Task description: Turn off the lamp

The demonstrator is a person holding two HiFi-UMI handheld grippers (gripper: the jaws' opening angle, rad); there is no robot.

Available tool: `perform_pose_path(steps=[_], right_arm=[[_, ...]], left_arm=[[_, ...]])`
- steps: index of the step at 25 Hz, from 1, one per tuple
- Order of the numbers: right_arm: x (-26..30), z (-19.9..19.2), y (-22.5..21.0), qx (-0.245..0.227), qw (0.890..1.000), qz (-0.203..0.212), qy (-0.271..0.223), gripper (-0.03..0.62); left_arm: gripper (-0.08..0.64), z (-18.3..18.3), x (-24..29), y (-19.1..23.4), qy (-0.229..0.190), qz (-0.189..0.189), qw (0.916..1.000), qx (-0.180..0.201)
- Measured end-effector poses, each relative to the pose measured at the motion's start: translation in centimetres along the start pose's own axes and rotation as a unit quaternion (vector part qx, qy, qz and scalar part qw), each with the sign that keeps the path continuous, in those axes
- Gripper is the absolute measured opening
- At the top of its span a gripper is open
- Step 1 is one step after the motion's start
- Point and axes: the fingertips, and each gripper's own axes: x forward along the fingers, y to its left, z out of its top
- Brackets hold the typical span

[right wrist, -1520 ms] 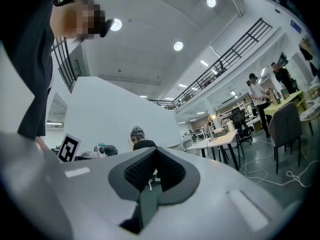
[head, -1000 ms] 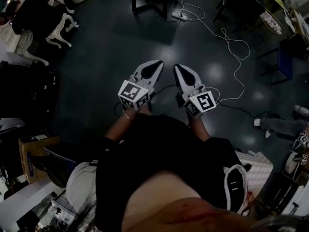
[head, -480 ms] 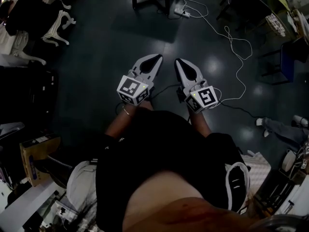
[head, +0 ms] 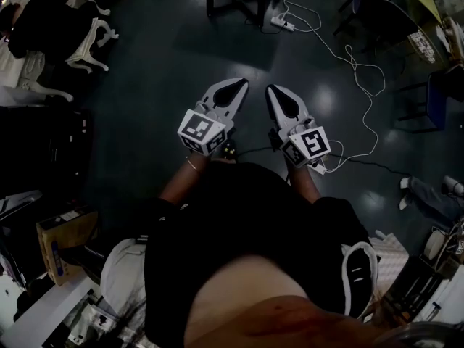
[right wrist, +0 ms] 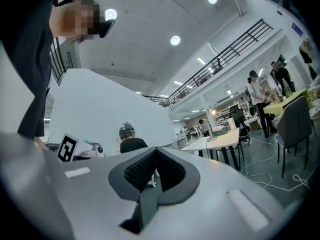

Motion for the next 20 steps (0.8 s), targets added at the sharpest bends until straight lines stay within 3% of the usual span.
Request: perform_pose_path(steps=[10,20], right_arm=[[5.5,-1.2,0.8,-0.002,1.0,-0.013,0.003,0.0],[6.9,-1.6,0.3,-0.011,1.0,-0.009,0.021,0.0]], left_arm=[[0.005,0.4,-1.3,6.3,0.007,0.005,1.0,-0.005],[0.005,-0.1,-1.6,7.7,0.004,0.016,0.9998,-0.012]])
